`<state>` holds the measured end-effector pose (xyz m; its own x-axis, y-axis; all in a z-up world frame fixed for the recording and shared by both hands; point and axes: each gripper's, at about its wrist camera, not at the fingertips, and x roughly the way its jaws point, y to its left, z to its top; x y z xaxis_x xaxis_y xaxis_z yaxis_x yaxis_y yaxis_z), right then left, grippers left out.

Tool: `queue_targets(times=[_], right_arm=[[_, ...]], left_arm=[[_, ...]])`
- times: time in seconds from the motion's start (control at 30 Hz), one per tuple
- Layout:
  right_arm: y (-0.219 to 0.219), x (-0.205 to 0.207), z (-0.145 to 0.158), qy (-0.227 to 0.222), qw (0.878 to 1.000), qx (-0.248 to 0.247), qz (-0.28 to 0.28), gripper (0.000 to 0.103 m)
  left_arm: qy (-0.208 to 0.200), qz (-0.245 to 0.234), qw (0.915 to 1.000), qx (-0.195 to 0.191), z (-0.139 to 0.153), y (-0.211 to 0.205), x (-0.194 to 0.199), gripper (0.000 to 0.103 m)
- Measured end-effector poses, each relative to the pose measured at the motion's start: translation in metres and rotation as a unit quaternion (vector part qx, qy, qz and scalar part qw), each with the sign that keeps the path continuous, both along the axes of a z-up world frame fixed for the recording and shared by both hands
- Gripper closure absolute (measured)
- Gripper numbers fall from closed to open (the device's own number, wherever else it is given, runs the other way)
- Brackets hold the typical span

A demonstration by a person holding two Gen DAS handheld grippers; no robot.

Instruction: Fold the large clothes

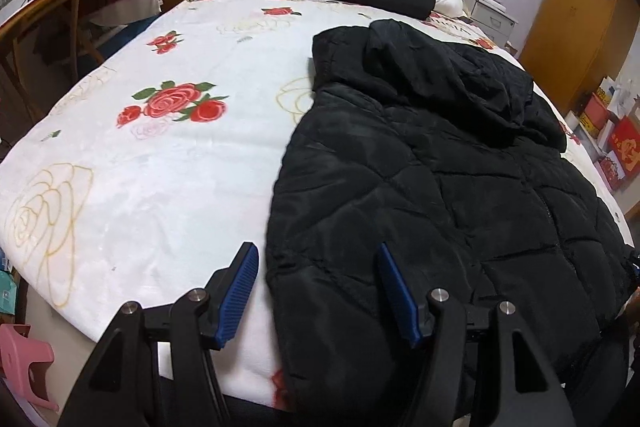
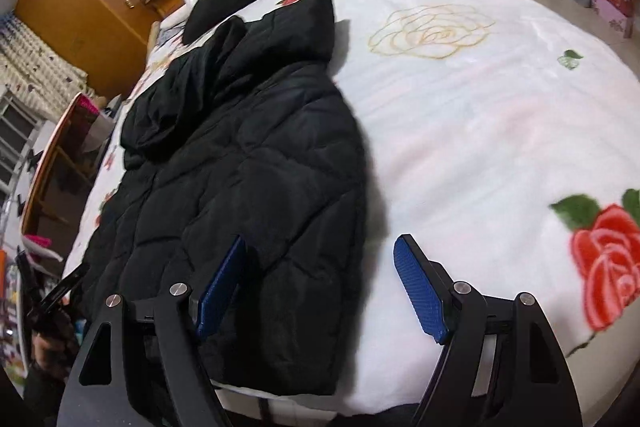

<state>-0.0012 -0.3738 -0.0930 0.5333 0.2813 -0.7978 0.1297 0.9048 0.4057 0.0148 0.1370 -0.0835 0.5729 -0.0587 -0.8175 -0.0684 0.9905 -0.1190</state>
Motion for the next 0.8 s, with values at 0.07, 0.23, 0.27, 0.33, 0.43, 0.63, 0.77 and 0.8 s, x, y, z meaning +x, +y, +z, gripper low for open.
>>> queue_targets(times=[0.07,0.23,0.27,0.33,0.43,0.63,0.77,0.8], right_arm=[[0.005,0.000,-0.001,0.003,1.000,0.002,0.010,0.027],[0.016,0.001,-0.008,0.022,0.999,0.004,0.032,0.041],[0.017,0.000,-0.009,0.026,0.999,0.002,0.034,0.044],[0.016,0.000,-0.010,0.030,0.999,0.002,0.031,0.058],[0.009,-0.002,-0.008,0.027,0.999,0.028,0.020,0.078],[0.011,-0.004,0.013,-0.005,0.999,0.049,0.024,0.088],[0.010,0.000,0.031,-0.030,0.997,0.061,0.023,0.089],[0.011,0.001,0.036,-0.037,0.997,0.061,0.024,0.089]], left_arm=[[0.002,-0.003,1.0000,0.000,-0.002,-0.004,0.001,0.039],[0.020,0.002,0.9998,0.003,-0.010,-0.011,0.003,0.038],[0.025,0.003,0.9997,0.007,-0.012,-0.012,0.004,0.038],[0.030,0.006,0.9995,0.012,-0.013,-0.013,0.004,0.040],[0.027,0.005,0.9995,0.015,-0.009,-0.014,0.003,0.059],[-0.005,0.004,0.9999,-0.009,0.016,-0.010,-0.001,0.083],[-0.039,0.001,0.9990,-0.024,0.041,-0.008,0.000,0.085],[-0.046,0.001,0.9985,-0.028,0.046,-0.007,0.001,0.085]])
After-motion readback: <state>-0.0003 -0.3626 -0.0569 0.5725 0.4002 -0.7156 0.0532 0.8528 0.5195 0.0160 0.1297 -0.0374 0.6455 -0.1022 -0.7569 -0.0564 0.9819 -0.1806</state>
